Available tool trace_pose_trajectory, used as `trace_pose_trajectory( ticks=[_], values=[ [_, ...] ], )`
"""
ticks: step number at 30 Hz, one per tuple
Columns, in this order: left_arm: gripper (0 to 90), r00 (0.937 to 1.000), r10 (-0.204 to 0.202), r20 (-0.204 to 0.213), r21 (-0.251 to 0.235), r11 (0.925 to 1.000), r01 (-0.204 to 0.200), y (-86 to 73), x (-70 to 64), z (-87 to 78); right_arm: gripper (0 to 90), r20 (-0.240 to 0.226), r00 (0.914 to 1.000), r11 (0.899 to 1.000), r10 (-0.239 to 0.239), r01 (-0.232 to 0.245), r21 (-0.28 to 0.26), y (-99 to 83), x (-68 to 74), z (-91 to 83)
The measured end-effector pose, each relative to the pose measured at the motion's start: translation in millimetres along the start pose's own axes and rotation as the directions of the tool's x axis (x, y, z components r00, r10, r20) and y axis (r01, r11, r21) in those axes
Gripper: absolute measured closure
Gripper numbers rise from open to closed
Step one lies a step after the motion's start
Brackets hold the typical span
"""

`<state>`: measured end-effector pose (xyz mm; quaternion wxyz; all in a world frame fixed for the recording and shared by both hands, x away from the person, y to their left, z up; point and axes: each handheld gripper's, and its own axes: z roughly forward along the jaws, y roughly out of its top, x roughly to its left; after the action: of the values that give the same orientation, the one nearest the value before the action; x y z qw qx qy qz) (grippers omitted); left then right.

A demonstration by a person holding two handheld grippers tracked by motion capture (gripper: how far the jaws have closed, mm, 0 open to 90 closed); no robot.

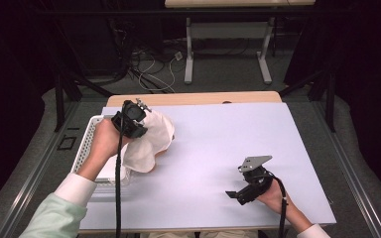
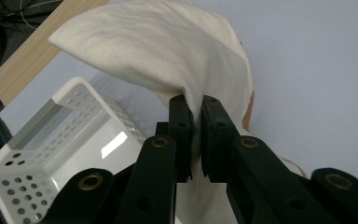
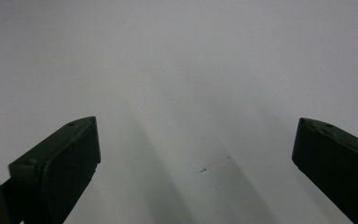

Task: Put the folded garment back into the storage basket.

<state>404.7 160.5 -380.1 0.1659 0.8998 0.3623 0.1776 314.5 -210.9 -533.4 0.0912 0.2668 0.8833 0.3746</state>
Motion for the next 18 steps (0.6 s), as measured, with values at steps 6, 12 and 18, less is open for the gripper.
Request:
trace_pose_trajectory(
  ticks=[6, 12, 18],
  values=[
    [84.4, 0.9999, -0.004, -0.012, 0.003, 1.0, 0.004, -3.5, 8.2, -9.5, 0.4, 0.002, 1.0, 1.0, 0.003, -0.003, 0.0, 0.1, 0.3, 0.3],
    [84.4, 0.9996, -0.008, -0.029, 0.003, 1.0, 0.008, -6.9, 17.1, -21.2, 0.4, -0.004, 1.0, 1.0, 0.002, -0.002, 0.001, 0.1, 0.6, 0.9],
    [84.4, 0.998, -0.035, -0.053, -0.007, 0.9994, 0.035, -12.9, 25.8, -31.2, 0.4, -0.004, 1.0, 1.0, 0.003, -0.003, -0.001, 0.0, 0.6, 0.9]
  ],
)
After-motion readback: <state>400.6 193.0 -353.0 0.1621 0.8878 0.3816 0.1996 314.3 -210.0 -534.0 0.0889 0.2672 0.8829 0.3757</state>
